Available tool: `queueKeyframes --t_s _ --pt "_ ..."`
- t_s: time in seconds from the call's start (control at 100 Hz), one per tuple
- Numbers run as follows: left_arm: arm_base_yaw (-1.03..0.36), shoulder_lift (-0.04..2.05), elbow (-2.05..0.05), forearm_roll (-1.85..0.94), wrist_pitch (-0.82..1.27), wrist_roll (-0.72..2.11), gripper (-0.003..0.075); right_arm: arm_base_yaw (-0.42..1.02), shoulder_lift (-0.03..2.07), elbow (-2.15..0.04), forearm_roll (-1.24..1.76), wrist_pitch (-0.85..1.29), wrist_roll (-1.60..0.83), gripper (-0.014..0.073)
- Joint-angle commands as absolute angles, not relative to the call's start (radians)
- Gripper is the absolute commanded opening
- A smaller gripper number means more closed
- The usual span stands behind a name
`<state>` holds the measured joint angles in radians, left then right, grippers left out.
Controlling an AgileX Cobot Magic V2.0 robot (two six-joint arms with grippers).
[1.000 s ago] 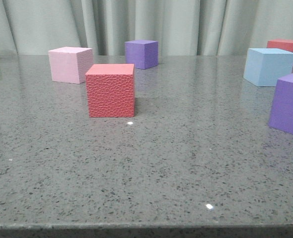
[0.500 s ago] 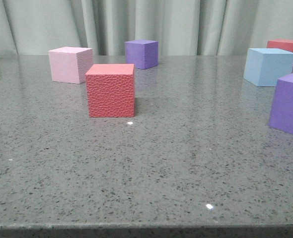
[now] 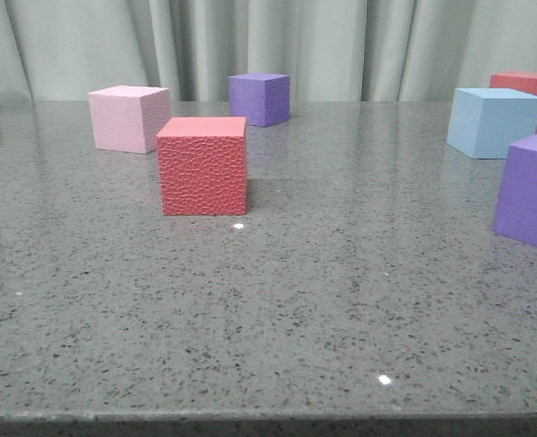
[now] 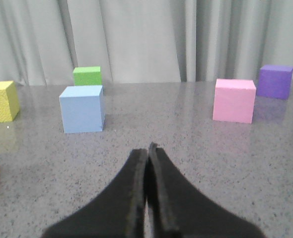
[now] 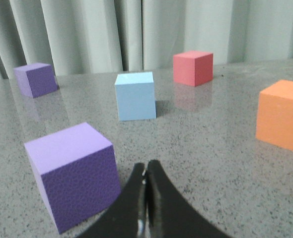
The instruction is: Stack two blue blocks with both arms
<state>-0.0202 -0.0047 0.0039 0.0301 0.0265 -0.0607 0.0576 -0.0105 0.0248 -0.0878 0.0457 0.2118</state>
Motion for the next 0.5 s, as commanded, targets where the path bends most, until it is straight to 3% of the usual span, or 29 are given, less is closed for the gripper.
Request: queueKeyframes --t_s 0.0,0.22,0.49 --pt "-0.018 -0.037 -0.018 0.012 -0.127 -0.066 -0.0019 0.051 -0.028 -0.014 -0.087 -0.039 0.206 -0.0113" --pt "-0.016 0.035 -0.214 0.057 0.051 -0.064 -0.0019 0.051 0.059 -0.162 -0.087 0.122 0.206 -0.0111" --pt "-0.016 0.275 -0.442 0.057 0.152 -0.064 -0.0019 0.052 0.243 -0.349 -0.087 0.21 0.206 -0.0111"
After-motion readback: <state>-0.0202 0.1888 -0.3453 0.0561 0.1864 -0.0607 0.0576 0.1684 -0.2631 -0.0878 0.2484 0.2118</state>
